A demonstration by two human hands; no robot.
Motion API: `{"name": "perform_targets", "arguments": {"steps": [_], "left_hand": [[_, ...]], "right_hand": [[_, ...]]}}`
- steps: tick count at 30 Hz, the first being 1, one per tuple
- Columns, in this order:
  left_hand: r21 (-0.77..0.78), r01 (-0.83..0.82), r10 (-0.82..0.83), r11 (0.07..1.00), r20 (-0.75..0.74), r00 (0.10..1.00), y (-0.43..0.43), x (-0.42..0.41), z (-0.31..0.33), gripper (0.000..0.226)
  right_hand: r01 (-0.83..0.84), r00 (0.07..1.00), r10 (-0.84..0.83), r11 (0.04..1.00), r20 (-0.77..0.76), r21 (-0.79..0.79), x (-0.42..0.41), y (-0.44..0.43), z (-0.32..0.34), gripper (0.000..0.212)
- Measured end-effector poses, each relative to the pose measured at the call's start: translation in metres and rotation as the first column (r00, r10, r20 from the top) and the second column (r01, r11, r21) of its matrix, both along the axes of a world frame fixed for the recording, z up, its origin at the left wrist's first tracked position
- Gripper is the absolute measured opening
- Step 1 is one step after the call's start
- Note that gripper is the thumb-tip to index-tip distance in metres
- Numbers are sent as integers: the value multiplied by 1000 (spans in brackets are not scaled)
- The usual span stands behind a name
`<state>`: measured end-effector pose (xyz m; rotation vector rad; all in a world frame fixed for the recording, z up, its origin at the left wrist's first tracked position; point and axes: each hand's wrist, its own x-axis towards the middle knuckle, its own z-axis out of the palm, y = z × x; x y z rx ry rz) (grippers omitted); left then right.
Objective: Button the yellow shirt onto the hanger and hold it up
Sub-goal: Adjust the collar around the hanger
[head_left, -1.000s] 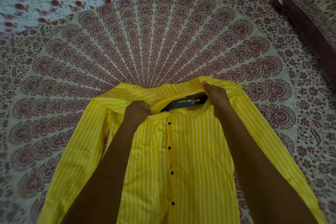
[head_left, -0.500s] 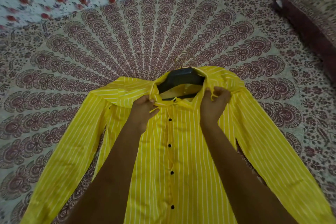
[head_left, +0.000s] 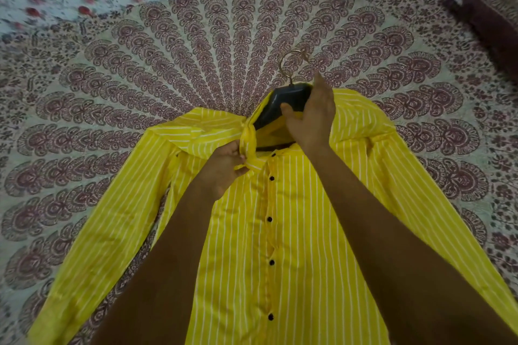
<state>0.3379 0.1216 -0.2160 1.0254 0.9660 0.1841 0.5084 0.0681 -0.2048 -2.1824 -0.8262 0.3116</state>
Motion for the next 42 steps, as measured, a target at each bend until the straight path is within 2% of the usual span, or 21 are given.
{"name": "perform_targets", "arguments": {"steps": [2,4,8,11,15,18,20,23,26,29,31,32,34,38,40,42], "left_hand": [[0,-5,5,1000,-43,999,-1,-3,-1,37],[-57,-85,82,995,-54,995,-1,-5,-2,34],[-233,-277,289,932,18,957,4,-4,-6,27],[-303,-383,405,873,11,914,-2,2,-19,31],[-313,-554,587,771,14,809,-19,8,-39,50],[-261,-507,527,821,9,850,-34,3,-47,54],[-175,-484,476,857,-90,875,-46,-1,-48,48],[-121,-516,495,848,-168,853,-57,-4,-52,39],[-174,-534,526,827,-93,845,-57,-4,-49,13],[-302,-529,569,793,59,820,-54,-2,-43,26],[-334,-474,544,815,157,825,-55,1,-39,27],[-318,-453,519,833,161,840,-56,3,-39,25],[-242,-474,500,846,54,864,-58,4,-41,24],[-53,-426,416,903,-142,898,-61,2,-45,36],[178,-331,367,927,-239,899,-59,1,-43,52],[462,-215,360,860,-255,897,-50,1,-38,63]], "right_hand": [[-98,994,94,993,-50,-69,13,13,-3,80],[-118,993,116,987,-22,-106,18,17,-5,76],[-102,994,102,995,50,-5,11,1,-11,62],[-134,986,126,989,112,67,4,-12,-18,61],[-144,979,144,989,145,-8,8,-15,-21,68],[-133,985,138,990,108,-52,9,-13,-17,76],[-131,987,136,989,82,-68,9,-11,-16,80],[-125,990,129,990,64,-66,9,-9,-15,81],[-128,989,133,989,60,-69,9,-10,-15,80],[-135,988,139,990,73,-48,8,-12,-15,78],[-145,987,148,988,71,-45,7,-15,-15,76],[-149,986,152,988,70,-40,7,-15,-15,75],[-160,985,160,987,63,-12,7,-17,-16,72],[-204,978,203,979,51,14,9,-23,-19,66],[-219,975,218,976,38,14,9,-24,-20,64],[-220,976,220,974,1,47,10,-24,-17,59]]}}
